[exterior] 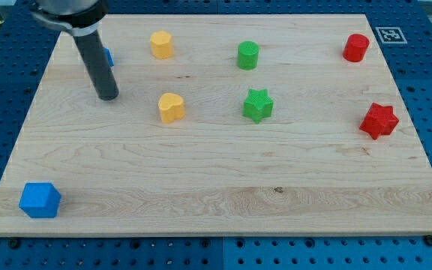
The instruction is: Move your arm in between the blue triangle and hexagon
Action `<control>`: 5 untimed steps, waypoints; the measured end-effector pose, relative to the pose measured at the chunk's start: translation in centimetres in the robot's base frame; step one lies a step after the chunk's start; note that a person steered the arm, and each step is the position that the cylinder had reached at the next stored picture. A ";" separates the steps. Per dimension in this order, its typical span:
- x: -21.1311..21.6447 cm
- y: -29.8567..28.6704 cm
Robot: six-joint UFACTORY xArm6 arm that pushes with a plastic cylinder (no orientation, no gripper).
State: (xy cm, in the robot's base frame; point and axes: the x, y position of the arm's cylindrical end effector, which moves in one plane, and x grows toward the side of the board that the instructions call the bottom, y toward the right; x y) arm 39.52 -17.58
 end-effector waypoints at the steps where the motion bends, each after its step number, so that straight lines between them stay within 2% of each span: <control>1: -2.2 0.4; 3: -5.2 1.9; 4: -8.9 1.9; 5: -10.6 1.5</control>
